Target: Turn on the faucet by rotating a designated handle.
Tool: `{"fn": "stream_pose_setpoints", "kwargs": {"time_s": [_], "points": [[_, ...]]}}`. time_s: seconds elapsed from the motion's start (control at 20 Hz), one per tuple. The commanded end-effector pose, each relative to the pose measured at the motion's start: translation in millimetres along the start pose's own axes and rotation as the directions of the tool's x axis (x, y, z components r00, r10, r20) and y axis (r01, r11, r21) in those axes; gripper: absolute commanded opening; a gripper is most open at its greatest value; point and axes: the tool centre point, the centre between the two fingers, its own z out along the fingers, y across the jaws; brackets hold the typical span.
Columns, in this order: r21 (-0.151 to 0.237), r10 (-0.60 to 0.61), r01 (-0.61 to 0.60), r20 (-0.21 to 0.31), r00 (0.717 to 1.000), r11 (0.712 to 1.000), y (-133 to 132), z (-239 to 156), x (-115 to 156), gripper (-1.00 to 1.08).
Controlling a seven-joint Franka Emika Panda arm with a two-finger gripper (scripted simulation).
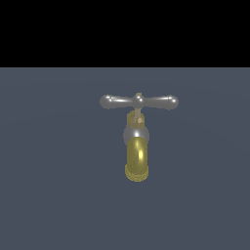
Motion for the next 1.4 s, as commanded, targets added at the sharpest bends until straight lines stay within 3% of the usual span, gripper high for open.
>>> {"fn": "stream_pose_setpoints", "kwargs": {"time_s": [0.0,0.3,0.65,1.0,1.35], "points": [[-0.002,-0.049,0.049,-0.002,0.999,0.999,6,8,1,-1.00],[-0.009,-0.189,0.189,-0.007,0.982,0.982,25,32,7,-1.00],[-0.018,-0.350,0.350,-0.012,0.937,0.937,46,60,18,-1.00],[-0.028,-0.502,0.501,-0.016,0.865,0.865,65,88,32,-1.00],[-0.039,-0.639,0.638,-0.017,0.769,0.769,83,116,51,-1.00]]}}
